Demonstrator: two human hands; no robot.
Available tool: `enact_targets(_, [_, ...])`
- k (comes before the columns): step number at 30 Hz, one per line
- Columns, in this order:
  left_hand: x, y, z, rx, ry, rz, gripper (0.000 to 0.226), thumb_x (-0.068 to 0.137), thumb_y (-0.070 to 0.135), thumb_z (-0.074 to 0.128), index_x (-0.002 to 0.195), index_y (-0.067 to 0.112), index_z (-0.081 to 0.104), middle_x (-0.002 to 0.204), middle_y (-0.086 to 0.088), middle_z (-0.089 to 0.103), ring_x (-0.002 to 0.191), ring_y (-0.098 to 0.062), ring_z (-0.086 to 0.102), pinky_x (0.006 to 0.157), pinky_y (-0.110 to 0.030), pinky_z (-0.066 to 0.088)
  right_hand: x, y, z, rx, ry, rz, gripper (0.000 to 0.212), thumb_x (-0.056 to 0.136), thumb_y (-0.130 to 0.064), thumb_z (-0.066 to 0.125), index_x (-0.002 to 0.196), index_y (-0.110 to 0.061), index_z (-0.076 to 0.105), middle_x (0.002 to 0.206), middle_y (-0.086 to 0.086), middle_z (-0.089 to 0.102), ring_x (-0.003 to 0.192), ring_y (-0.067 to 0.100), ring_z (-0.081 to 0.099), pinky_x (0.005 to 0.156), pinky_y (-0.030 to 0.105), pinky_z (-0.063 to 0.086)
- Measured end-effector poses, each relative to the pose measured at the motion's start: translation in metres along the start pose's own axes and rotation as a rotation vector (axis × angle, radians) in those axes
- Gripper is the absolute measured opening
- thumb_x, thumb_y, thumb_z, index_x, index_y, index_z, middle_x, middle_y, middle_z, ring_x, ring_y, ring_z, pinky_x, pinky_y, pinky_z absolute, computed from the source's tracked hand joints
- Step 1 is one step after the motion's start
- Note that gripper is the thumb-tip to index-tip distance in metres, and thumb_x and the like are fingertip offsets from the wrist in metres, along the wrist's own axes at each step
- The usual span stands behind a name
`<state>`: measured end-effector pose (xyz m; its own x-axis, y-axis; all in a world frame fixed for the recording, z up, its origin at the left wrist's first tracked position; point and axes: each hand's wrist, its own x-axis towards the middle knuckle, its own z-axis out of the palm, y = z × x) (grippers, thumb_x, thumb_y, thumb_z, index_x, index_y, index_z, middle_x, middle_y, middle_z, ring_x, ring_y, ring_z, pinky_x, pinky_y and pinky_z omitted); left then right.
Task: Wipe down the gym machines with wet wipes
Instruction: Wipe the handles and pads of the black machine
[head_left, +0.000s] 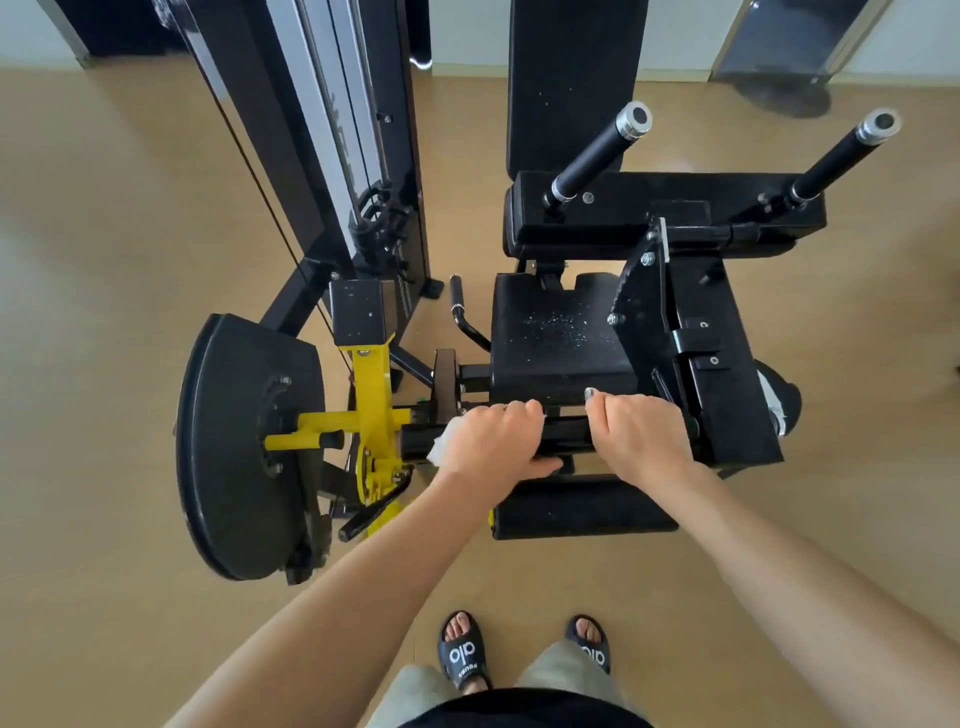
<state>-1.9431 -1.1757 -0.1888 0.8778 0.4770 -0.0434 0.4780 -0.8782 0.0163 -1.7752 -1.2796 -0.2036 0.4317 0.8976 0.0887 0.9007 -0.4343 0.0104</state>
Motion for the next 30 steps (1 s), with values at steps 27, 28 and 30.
enact_targets(27, [-0.048, -0.012, 0.048, -2.468, 0.465, -1.750, 0.033, 0.103, 0.013, 0.047, 0.134, 0.005, 0.053, 0.118, -0.021, 0.064, 0.104, -0.036, 0.064, 0.075, -0.044, 0.055, 0.018, -0.097, -0.013, 0.256, -0.107, -0.181, 0.056, 0.107, -0.044, 0.015, 0.086, -0.021, 0.062, 0.073, -0.005, 0.068, 0.066, 0.017, 0.066, 0.055, 0.035, 0.056])
enact_targets(28, [-0.043, -0.012, 0.040, -2.477, 0.461, -1.775, 0.035, 0.105, 0.017, 0.045, 0.136, 0.005, 0.051, 0.120, -0.022, 0.064, 0.107, -0.038, 0.063, 0.079, -0.045, 0.055, 0.018, -0.097, -0.012, 0.258, -0.095, -0.180, 0.057, 0.107, -0.043, 0.015, 0.086, -0.021, 0.063, 0.073, -0.005, 0.068, 0.065, 0.016, 0.066, 0.054, 0.034, 0.056])
enact_targets(30, [-0.041, -0.014, 0.025, -2.510, 0.441, -1.783, 0.043, 0.107, 0.029, 0.040, 0.140, 0.003, 0.047, 0.129, -0.022, 0.061, 0.118, -0.040, 0.059, 0.097, -0.049, 0.051, 0.017, -0.098, -0.011, 0.262, -0.067, -0.172, 0.057, 0.108, -0.043, 0.017, 0.084, -0.020, 0.063, 0.070, -0.005, 0.067, 0.063, 0.015, 0.065, 0.052, 0.033, 0.055])
